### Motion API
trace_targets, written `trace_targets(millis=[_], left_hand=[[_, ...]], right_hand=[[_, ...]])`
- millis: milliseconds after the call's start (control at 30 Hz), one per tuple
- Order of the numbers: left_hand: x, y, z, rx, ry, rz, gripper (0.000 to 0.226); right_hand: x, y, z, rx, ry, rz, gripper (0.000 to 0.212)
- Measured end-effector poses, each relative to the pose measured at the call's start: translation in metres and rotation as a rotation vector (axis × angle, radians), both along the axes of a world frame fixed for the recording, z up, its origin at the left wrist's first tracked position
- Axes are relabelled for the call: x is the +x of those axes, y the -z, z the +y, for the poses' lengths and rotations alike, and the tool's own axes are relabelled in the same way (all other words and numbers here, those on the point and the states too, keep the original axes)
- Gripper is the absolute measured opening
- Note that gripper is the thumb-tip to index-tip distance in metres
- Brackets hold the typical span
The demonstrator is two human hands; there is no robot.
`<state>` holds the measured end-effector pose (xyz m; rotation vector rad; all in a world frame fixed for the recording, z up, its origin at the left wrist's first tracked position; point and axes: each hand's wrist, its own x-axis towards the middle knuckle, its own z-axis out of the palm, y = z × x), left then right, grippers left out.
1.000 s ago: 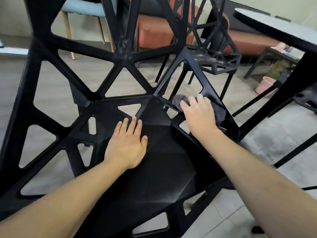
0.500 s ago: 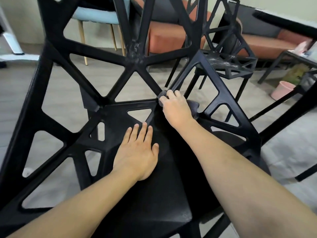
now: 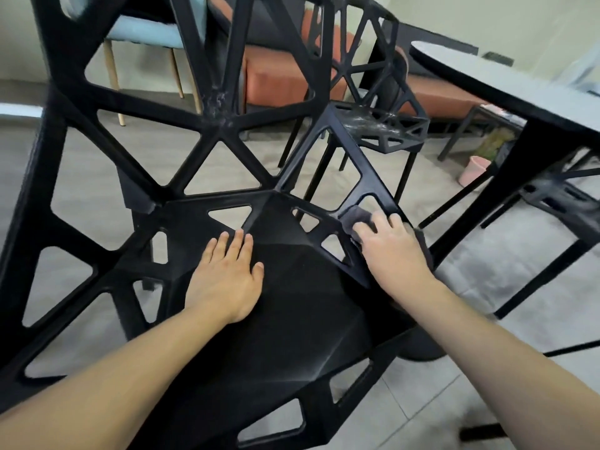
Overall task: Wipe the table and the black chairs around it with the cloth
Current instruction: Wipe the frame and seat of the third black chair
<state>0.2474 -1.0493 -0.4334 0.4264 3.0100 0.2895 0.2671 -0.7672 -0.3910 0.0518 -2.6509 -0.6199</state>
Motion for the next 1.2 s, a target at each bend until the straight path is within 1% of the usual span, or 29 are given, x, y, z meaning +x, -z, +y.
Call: trace_targets(millis=[67, 167, 200, 267, 300, 400, 433, 500, 533, 600, 667, 800, 867, 933, 967, 1000, 1100, 1200], left_hand=[[0.0, 0.0, 0.001, -0.002, -0.003, 0.005, 0.064], [-0.002, 0.002, 0.002, -0.006, -0.011, 0.012, 0.063], [-0.003, 0.003, 0.002, -0.008, -0.011, 0.015, 0.063], [-0.003, 0.004, 0.002, -0.011, -0.007, 0.011, 0.063], [-0.004, 0.004, 0.003, -0.015, -0.006, 0.013, 0.063], [-0.004, 0.005, 0.003, -0.021, -0.013, 0.004, 0.063], [-0.004, 0.005, 0.003, -0.025, -0.01, -0.002, 0.063], [-0.004, 0.005, 0.004, -0.028, -0.008, -0.006, 0.063], [-0.004, 0.004, 0.004, -0.028, -0.005, -0.009, 0.063], [-0.005, 0.005, 0.003, -0.031, -0.006, -0.009, 0.064], [-0.006, 0.005, 0.002, -0.032, -0.002, -0.011, 0.064], [-0.006, 0.004, 0.002, -0.035, 0.0, -0.008, 0.064], [-0.005, 0.004, 0.002, -0.037, 0.002, -0.009, 0.063], [-0.006, 0.004, 0.002, -0.028, 0.004, -0.007, 0.063], [-0.006, 0.004, 0.002, -0.026, 0.007, -0.006, 0.063], [-0.006, 0.004, 0.002, -0.027, 0.01, -0.002, 0.063], [-0.006, 0.005, 0.001, -0.033, 0.017, 0.004, 0.063], [-0.008, 0.006, 0.001, -0.014, 0.021, 0.004, 0.061]], right_hand=[[-0.004, -0.015, 0.003, -0.062, -0.076, 0.064, 0.029], [-0.022, -0.042, 0.008, -0.203, -0.138, 0.293, 0.033], [-0.028, -0.044, 0.009, -0.246, -0.119, 0.309, 0.038], [-0.034, -0.032, 0.01, -0.303, -0.079, 0.227, 0.049], [-0.035, -0.024, 0.011, -0.332, -0.069, 0.207, 0.051], [-0.032, -0.014, 0.011, -0.382, -0.117, 0.264, 0.045], [-0.028, -0.012, 0.011, -0.364, -0.155, 0.231, 0.043], [-0.018, 0.002, 0.001, -0.288, -0.272, 0.071, 0.04], [-0.014, 0.008, -0.003, -0.279, -0.291, -0.012, 0.038], [-0.012, 0.003, -0.015, -0.315, -0.215, -0.119, 0.033], [-0.007, -0.008, -0.024, -0.297, -0.166, -0.189, 0.03], [0.03, -0.015, -0.057, -0.207, -0.215, -0.364, 0.035], [0.044, -0.021, -0.072, -0.282, -0.186, -0.393, 0.038], [0.05, -0.027, -0.073, -0.388, -0.2, -0.265, 0.036], [0.052, -0.027, -0.071, -0.409, -0.198, -0.205, 0.036], [0.055, -0.025, -0.07, -0.421, -0.177, -0.2, 0.039], [0.057, -0.007, -0.062, -0.588, -0.16, -0.4, 0.046], [0.056, -0.008, -0.066, -0.693, -0.156, -0.424, 0.041]])
